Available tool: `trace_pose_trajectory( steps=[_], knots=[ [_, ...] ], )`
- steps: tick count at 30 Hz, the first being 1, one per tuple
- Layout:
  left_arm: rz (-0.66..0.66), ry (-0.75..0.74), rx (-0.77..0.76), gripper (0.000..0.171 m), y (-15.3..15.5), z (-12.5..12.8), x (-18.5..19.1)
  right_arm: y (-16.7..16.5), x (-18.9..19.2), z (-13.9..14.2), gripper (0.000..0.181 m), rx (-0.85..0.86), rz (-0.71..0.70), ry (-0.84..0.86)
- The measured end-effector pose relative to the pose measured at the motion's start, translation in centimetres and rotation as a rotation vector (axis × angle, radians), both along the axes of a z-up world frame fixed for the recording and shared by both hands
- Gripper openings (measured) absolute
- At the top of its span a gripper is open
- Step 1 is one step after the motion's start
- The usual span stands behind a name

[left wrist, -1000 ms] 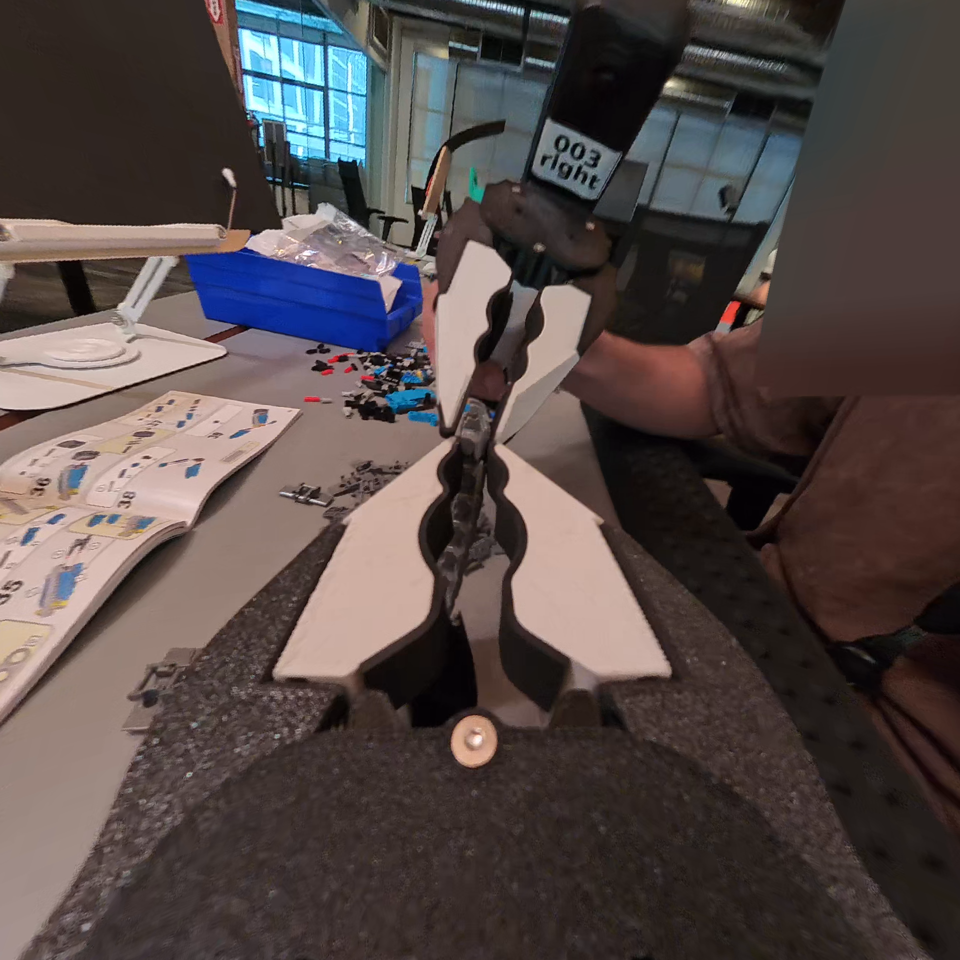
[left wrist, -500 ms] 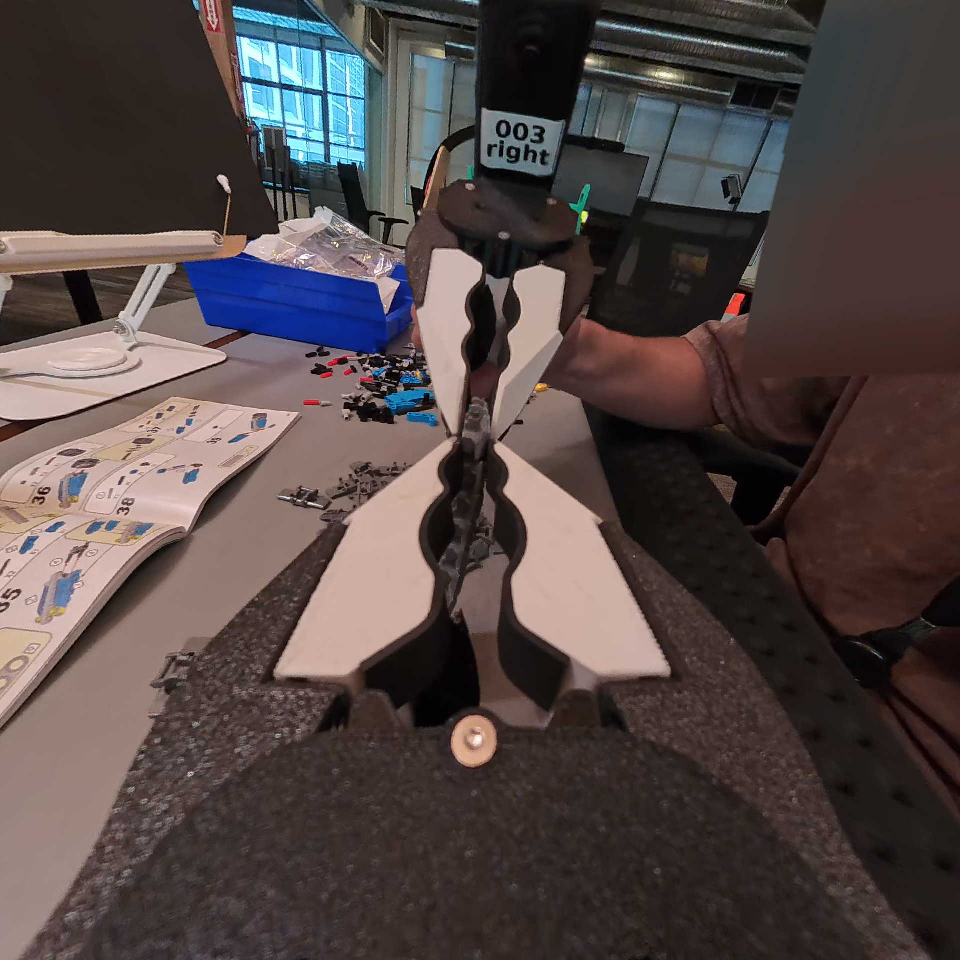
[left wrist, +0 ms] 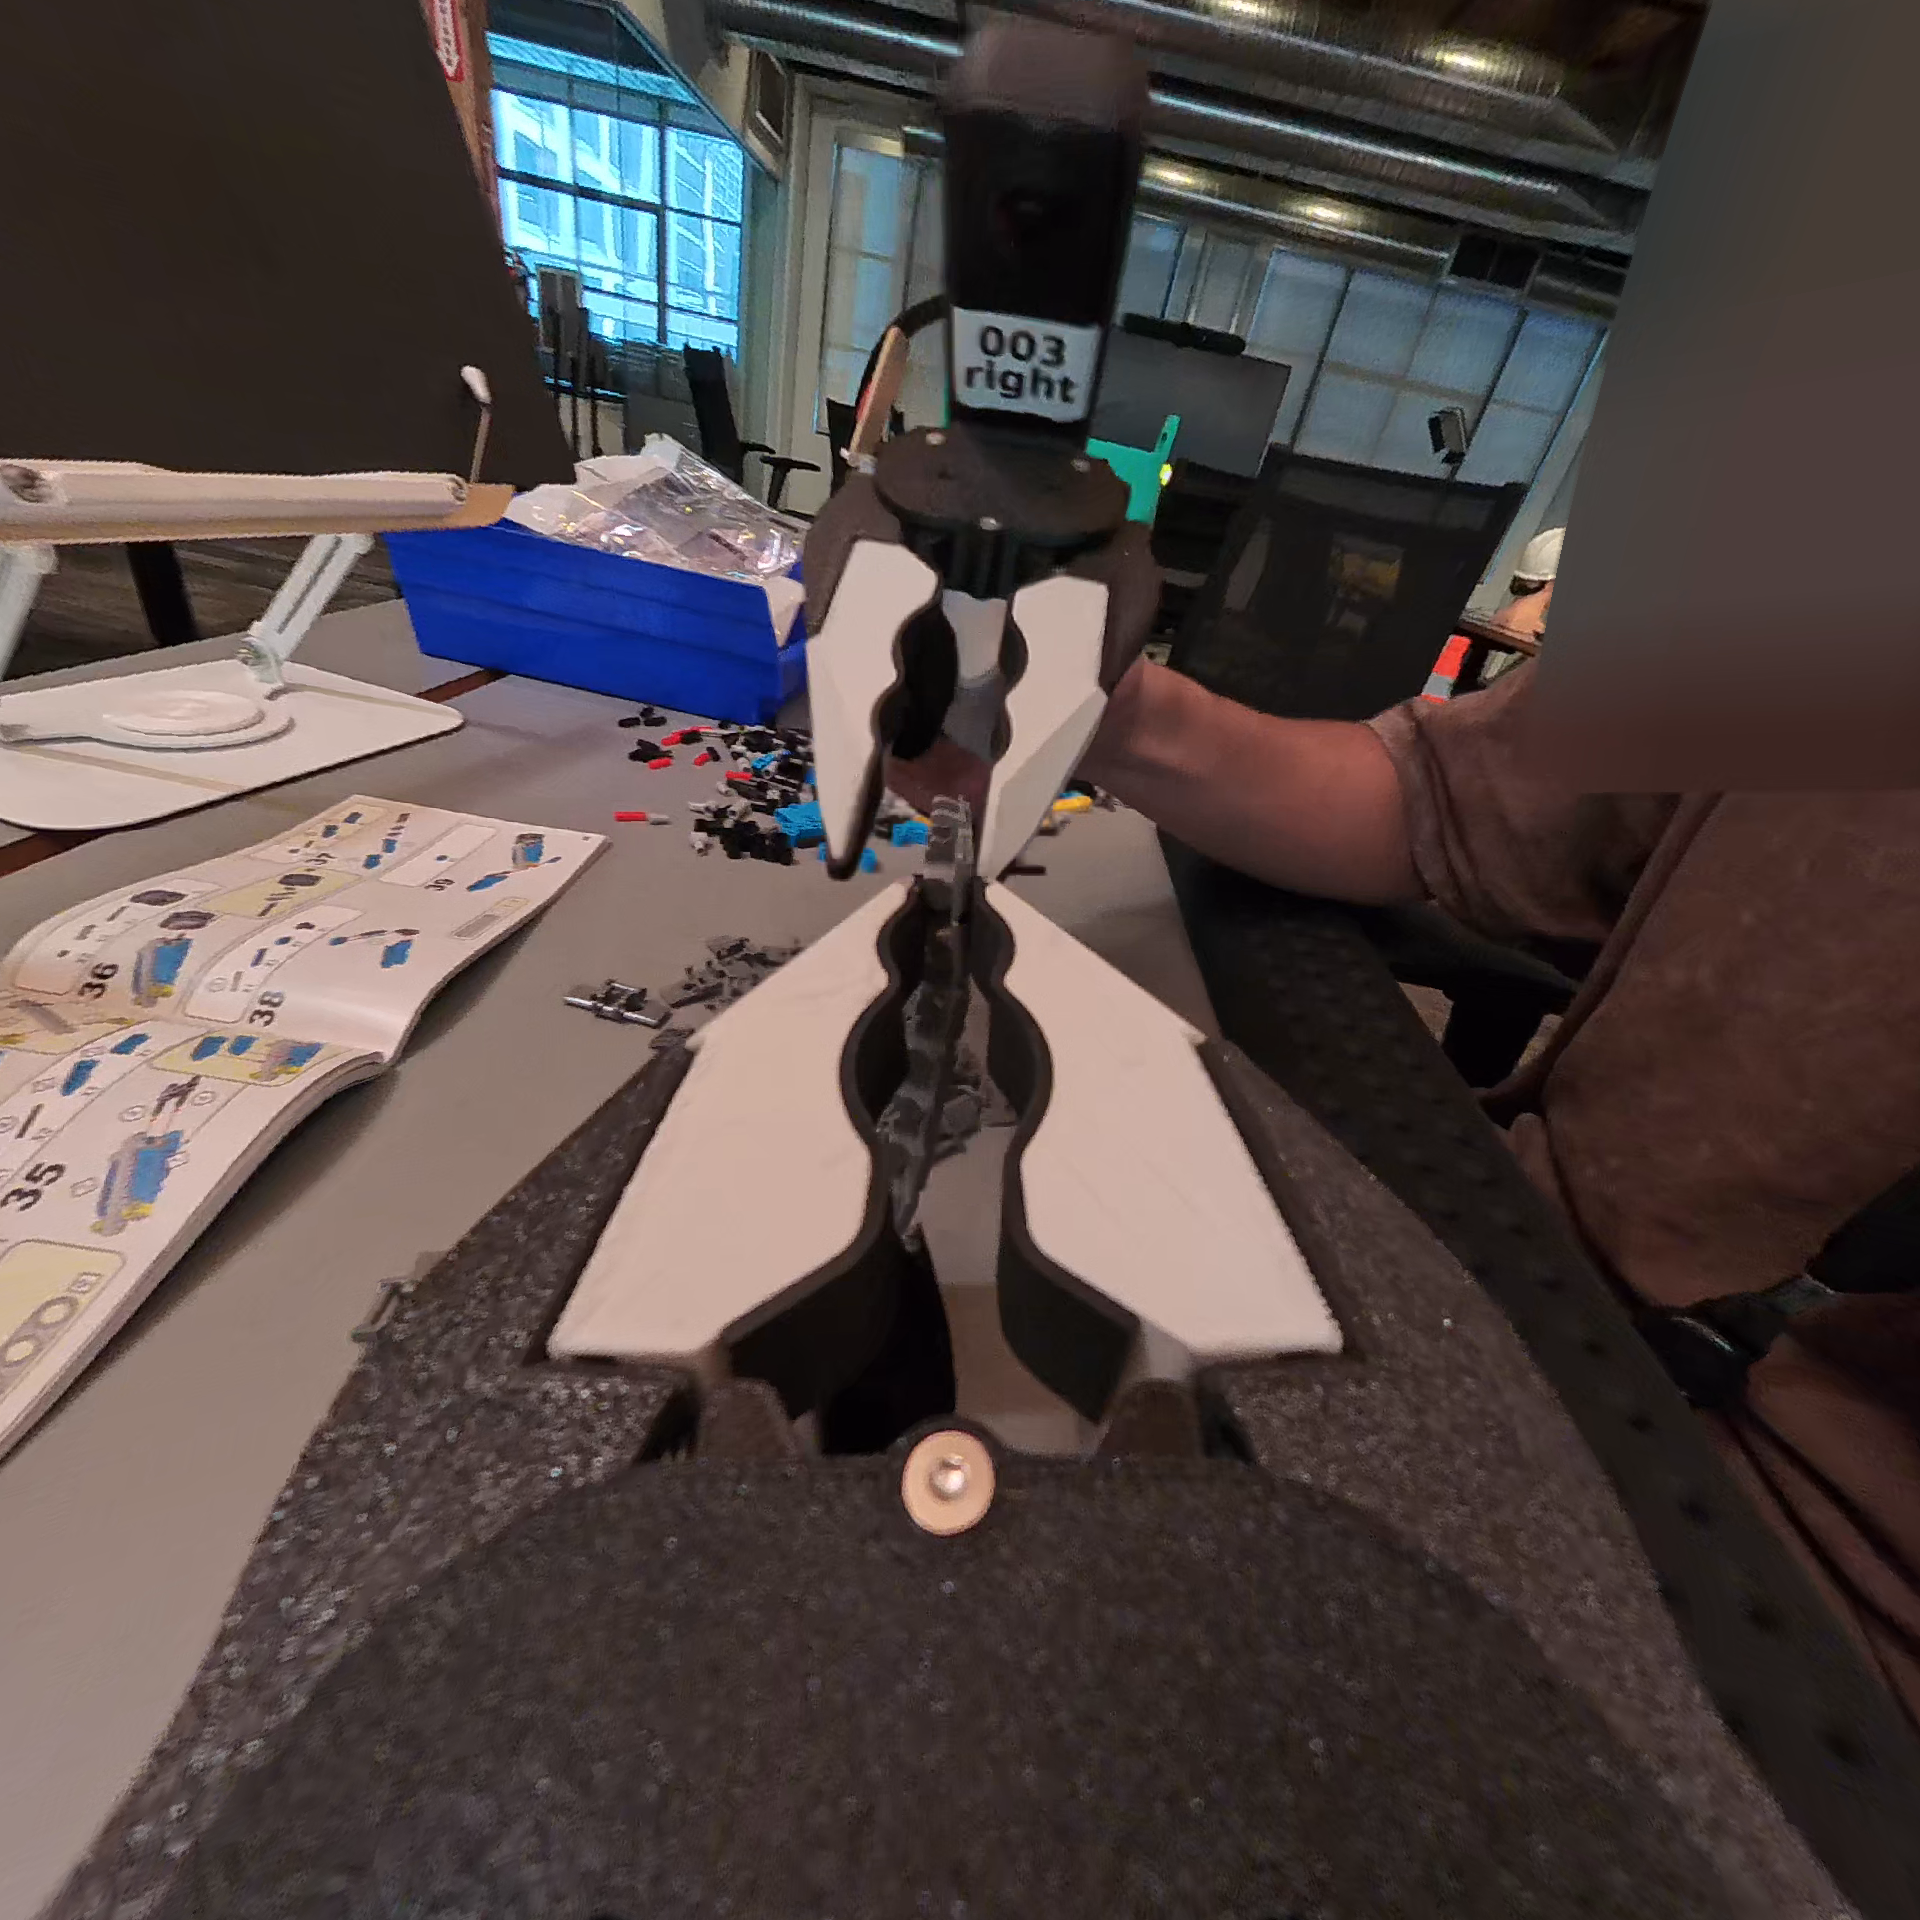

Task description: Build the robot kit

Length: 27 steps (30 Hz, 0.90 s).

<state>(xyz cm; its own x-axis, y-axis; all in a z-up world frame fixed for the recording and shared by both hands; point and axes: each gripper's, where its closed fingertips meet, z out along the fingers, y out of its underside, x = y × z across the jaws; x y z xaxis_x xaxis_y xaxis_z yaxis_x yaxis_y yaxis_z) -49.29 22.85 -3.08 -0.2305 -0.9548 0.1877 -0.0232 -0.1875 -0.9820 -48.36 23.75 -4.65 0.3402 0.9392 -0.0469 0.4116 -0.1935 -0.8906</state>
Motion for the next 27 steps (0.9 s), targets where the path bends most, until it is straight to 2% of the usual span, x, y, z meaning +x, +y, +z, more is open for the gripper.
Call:
trace_pose_trajectory(
  steps=[3, 5, 8, 12, 14, 17, 20, 24, 27],
  knots=[
    [0.031, 0.004, 0.019, 0.006, 0.7, -0.1, -0.2, 0.5, 2.1, -0.3, 0.023, 0.018, -0.057, -0.030],
    [0.048, 0.015, 0.093, 0.006, 0.6, -0.2, -0.2, -0.6, 2.9, -1.2, 0.020, -0.068, -0.029, -0.031],
    [0.026, 0.068, 0.279, 0.007, -1.2, -1.3, 0.2, -2.7, 4.5, -5.2, 0.020, -0.199, -0.011, -0.161],
    [0.022, 0.187, 0.465, 0.007, -2.8, -4.5, 1.5, -4.4, 5.8, -9.5, 0.015, -0.175, -0.065, -0.337],
    [0.012, 0.226, 0.466, 0.007, -3.1, -5.5, 1.8, -4.7, 5.2, -10.4, 0.014, -0.179, -0.094, -0.331],
    [0.004, 0.225, 0.455, 0.007, -3.4, -5.5, 1.9, -4.1, 5.5, -11.4, 0.013, -0.142, -0.149, -0.398],
    [0.008, 0.220, 0.447, 0.007, -3.2, -5.2, 1.8, -3.8, 5.3, -11.6, 0.013, -0.165, -0.163, -0.394],
    [0.050, 0.207, 0.452, 0.007, -2.4, -4.8, 1.7, -3.8, 4.7, -12.0, 0.008, -0.187, -0.166, -0.397],
    [0.116, 0.191, 0.518, 0.007, -1.9, -4.5, 1.8, -3.6, 4.6, -11.7, 0.003, -0.199, -0.209, -0.395]
  ],
)
